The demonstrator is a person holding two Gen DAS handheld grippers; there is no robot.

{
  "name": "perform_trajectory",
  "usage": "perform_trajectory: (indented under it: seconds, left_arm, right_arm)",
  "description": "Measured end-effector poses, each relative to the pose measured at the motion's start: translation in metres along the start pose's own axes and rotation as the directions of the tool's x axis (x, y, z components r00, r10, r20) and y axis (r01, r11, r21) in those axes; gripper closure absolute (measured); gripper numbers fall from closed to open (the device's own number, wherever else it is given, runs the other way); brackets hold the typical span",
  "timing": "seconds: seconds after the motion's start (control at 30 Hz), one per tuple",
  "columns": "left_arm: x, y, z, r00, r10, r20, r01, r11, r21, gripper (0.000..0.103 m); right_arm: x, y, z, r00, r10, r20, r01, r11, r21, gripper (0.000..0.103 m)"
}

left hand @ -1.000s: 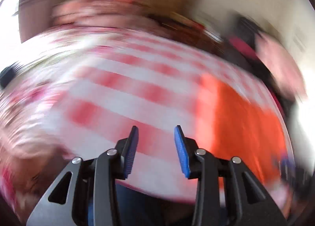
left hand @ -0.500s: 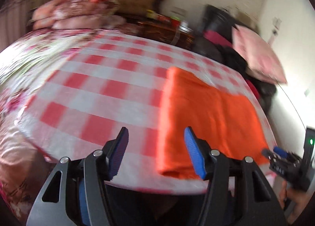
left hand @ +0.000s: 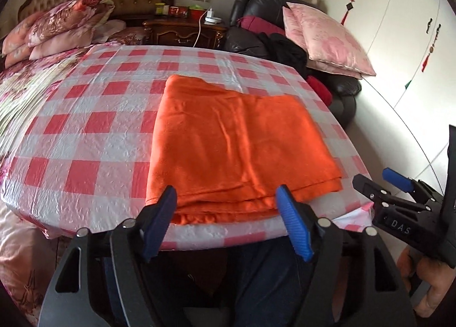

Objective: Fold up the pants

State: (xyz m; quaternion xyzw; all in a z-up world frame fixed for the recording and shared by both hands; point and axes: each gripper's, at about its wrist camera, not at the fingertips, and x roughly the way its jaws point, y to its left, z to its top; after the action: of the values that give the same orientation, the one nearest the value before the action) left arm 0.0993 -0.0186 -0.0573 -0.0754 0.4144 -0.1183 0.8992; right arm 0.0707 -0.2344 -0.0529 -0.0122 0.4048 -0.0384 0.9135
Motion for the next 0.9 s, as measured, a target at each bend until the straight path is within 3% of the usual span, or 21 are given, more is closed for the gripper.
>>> perform_trajectory:
  seconds: [0.17,0.27,0.5,0.7,0.9]
  left_arm:
    - [-0.014,-0.012,0.004,1.0,0.022,0.013,-0.022,1.0,0.021,0.007]
    - [-0.02,-0.021,0.005,0.999,0.046,0.027,-0.047,0.998,0.048,0.002]
    - [-0.028,-0.037,0.005,0.996,0.076,0.047,-0.081,0.991,0.103,0.002]
    - [-0.031,-0.035,0.006,0.999,0.025,0.037,-0.028,0.997,0.071,0.002]
    - [-0.031,-0.037,0.006,0.995,0.09,0.046,-0.094,0.992,0.081,0.002]
  right_arm:
    - [-0.018,0.0,0.0,1.0,0.006,0.024,-0.007,1.0,0.011,0.02]
    - [-0.023,-0.001,-0.001,0.999,0.009,0.031,-0.009,1.0,0.013,0.02]
    - [-0.025,-0.003,-0.003,1.0,0.006,0.03,-0.007,1.0,0.021,0.02]
    - [-0.024,-0.007,-0.005,1.0,0.003,0.026,-0.003,1.0,0.023,0.02]
    - [-0.024,-0.008,-0.006,1.0,0.004,0.024,-0.005,1.0,0.023,0.02]
